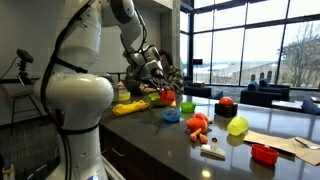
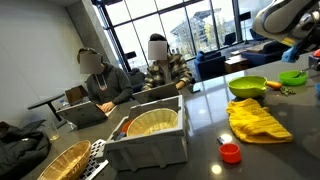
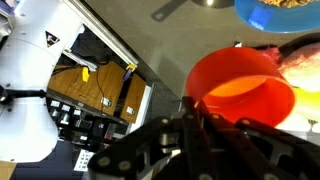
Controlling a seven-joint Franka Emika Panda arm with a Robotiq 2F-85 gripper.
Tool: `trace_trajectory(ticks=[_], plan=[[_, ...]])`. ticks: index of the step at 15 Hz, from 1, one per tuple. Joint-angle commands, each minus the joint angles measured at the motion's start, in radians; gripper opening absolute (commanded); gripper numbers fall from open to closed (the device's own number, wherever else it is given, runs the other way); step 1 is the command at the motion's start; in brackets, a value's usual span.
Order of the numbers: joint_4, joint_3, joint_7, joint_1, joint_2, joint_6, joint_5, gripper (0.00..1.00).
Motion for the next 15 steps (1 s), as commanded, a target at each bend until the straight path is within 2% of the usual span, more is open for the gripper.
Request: trace_trajectory(ticks=[1, 9, 15], plan=[[-0.013, 0.049, -0.168, -0.086, -0.036, 0.031, 0.072, 0.01], [0.008, 0.05, -0.543, -0.177, -0.02, 0.009, 0.263, 0.01], [0.022, 0.044, -0.665, -0.179, -0.004, -0.047, 0.321, 0.01]])
